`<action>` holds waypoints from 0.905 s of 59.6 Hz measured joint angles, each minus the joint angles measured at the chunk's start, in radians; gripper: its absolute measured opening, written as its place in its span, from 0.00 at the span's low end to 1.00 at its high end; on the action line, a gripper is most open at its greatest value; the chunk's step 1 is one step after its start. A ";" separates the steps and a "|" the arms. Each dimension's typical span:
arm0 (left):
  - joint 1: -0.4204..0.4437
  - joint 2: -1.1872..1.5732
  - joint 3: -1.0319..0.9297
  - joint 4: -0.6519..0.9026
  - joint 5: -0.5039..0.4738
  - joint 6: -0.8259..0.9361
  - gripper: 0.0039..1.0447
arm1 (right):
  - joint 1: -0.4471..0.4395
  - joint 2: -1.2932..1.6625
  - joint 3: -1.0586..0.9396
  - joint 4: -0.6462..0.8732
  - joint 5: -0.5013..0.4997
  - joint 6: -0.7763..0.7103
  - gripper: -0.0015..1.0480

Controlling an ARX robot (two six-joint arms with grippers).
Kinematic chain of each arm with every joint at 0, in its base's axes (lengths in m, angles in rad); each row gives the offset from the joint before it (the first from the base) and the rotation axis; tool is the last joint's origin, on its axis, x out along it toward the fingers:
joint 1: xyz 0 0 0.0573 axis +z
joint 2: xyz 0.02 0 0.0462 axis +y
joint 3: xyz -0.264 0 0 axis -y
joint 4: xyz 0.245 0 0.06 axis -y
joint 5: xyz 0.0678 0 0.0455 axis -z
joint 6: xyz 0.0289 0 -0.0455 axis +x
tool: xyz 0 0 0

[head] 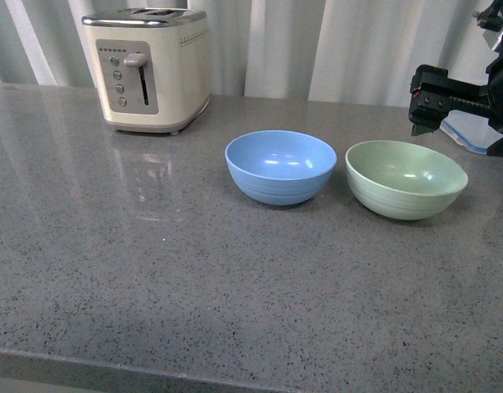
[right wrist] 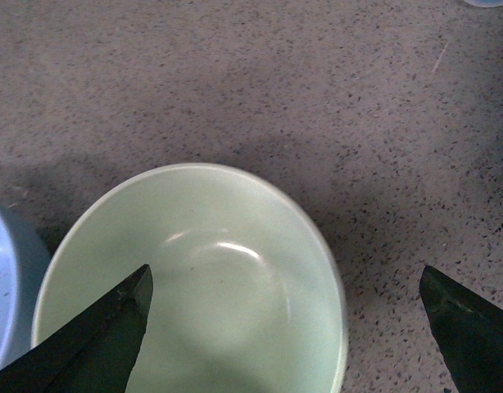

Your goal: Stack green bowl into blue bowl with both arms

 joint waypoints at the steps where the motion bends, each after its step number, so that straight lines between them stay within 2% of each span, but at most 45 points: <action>1: 0.000 0.000 0.000 0.000 0.000 0.000 0.94 | -0.001 0.006 0.003 -0.001 0.003 0.000 0.90; 18: 0.000 0.000 0.000 0.000 0.000 0.000 0.94 | -0.025 0.106 0.032 -0.012 0.030 0.005 0.89; 32: 0.000 0.000 0.000 0.000 0.000 0.000 0.94 | -0.032 0.119 0.032 -0.011 0.031 0.010 0.57; 36: 0.000 0.000 0.000 0.000 0.000 0.000 0.94 | -0.034 0.119 0.032 0.002 0.029 0.008 0.44; 41: 0.000 0.000 0.000 0.000 0.000 0.000 0.94 | -0.037 0.119 0.032 0.004 0.026 0.008 0.34; 47: 0.000 0.000 0.000 0.000 0.000 0.000 0.94 | -0.044 0.119 0.032 0.004 0.027 0.007 0.13; 54: 0.000 0.000 0.000 0.000 0.000 0.000 0.94 | -0.051 0.113 0.028 0.005 0.029 0.009 0.01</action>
